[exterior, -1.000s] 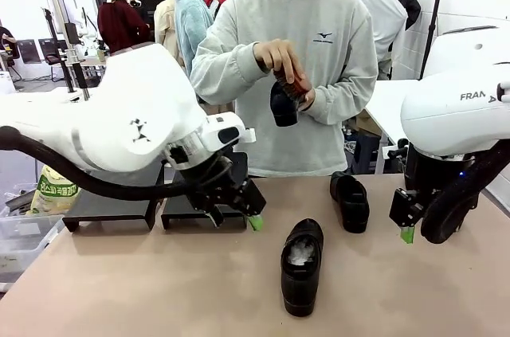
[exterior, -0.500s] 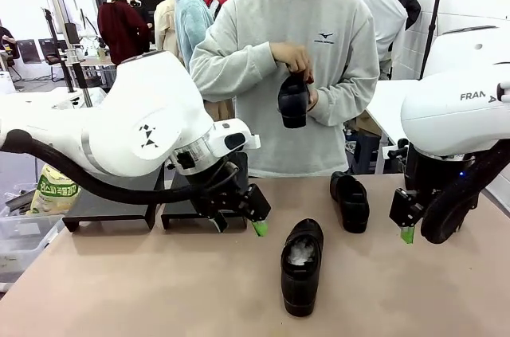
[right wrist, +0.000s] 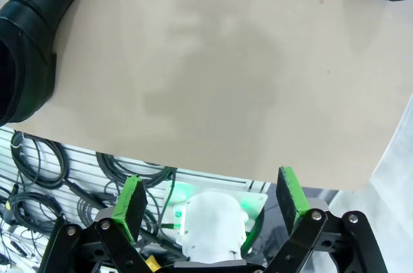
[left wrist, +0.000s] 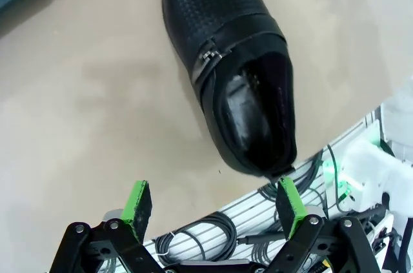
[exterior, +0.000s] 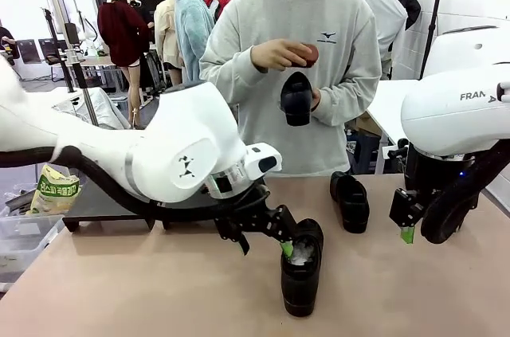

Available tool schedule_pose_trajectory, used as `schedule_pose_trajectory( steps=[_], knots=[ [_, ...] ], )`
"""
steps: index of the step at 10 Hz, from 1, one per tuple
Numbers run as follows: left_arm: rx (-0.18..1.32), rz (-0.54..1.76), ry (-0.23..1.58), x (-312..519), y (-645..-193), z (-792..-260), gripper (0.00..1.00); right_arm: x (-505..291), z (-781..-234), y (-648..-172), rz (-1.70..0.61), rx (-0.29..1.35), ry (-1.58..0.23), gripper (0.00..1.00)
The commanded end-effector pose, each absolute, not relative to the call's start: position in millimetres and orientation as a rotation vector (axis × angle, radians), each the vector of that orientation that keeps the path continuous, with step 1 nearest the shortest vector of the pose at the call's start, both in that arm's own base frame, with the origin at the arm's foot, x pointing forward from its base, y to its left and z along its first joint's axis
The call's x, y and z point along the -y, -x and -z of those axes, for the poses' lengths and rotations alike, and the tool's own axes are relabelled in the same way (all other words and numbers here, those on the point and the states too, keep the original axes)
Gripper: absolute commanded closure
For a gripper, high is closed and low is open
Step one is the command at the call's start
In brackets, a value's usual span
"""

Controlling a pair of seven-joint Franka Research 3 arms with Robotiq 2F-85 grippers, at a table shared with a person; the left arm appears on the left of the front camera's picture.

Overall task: Organize the shoes by placing them on the stand.
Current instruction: Place the Shoe from the middle of the table onto the Shoes Stand.

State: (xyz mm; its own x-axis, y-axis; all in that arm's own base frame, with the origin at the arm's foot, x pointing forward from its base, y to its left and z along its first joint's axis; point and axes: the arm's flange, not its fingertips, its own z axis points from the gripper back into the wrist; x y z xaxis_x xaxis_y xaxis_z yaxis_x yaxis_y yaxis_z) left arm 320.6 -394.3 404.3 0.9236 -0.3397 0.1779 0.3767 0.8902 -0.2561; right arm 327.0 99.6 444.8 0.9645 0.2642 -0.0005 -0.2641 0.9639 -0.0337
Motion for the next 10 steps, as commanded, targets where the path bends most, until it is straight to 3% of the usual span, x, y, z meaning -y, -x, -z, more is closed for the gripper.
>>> schedule_pose_trajectory(
  steps=[1, 10],
  knots=[
    [0.142, 0.326, 0.233, 409.6, -334.2, -390.8, 0.00, -101.0, -445.4, -324.5, -0.249, -0.005, 0.026, 0.00],
    [0.094, 0.260, 0.208, 442.1, -349.1, -333.7, 0.00, -101.0, -445.4, -324.5, -0.249, -0.005, 0.026, 0.00]
  ],
)
